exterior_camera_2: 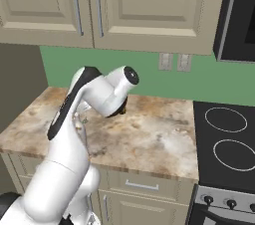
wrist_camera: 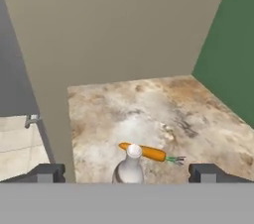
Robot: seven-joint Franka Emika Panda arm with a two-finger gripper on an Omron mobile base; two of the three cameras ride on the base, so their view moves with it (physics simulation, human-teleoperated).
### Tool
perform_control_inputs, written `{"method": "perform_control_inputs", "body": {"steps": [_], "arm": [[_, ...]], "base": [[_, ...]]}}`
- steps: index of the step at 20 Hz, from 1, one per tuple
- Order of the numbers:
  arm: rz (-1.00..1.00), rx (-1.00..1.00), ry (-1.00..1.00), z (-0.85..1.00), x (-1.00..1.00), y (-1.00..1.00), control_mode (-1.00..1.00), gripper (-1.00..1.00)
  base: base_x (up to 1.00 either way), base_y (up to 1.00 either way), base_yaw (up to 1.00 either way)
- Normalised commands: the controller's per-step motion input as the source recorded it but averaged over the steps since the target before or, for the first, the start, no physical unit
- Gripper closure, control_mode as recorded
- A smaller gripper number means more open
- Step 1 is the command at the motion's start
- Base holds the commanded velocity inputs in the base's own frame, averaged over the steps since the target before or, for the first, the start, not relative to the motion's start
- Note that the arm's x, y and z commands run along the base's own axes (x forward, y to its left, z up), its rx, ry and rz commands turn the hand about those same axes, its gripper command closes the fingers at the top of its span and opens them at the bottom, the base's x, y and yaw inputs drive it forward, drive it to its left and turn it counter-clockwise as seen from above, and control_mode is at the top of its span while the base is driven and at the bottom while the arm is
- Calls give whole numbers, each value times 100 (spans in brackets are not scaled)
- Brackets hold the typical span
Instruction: Place the liquor and beer on the top shelf of the fridge to keep them out of children's reach, and place the carrot on lower shelves for easy access.
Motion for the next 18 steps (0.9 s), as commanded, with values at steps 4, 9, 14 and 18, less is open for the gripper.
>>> {"method": "perform_control_inputs", "body": {"steps": [4,9,14,18], "arm": [[8,21,-23,-34,0,-4,-100,-100],[0,25,-19,-21,0,-1,-100,-100],[0,23,-1,-5,-5,1,-100,-100],[0,18,4,-3,-22,9,-100,-100]], "base": [[0,0,0],[0,0,0],[0,0,0],[0,0,0]]}}
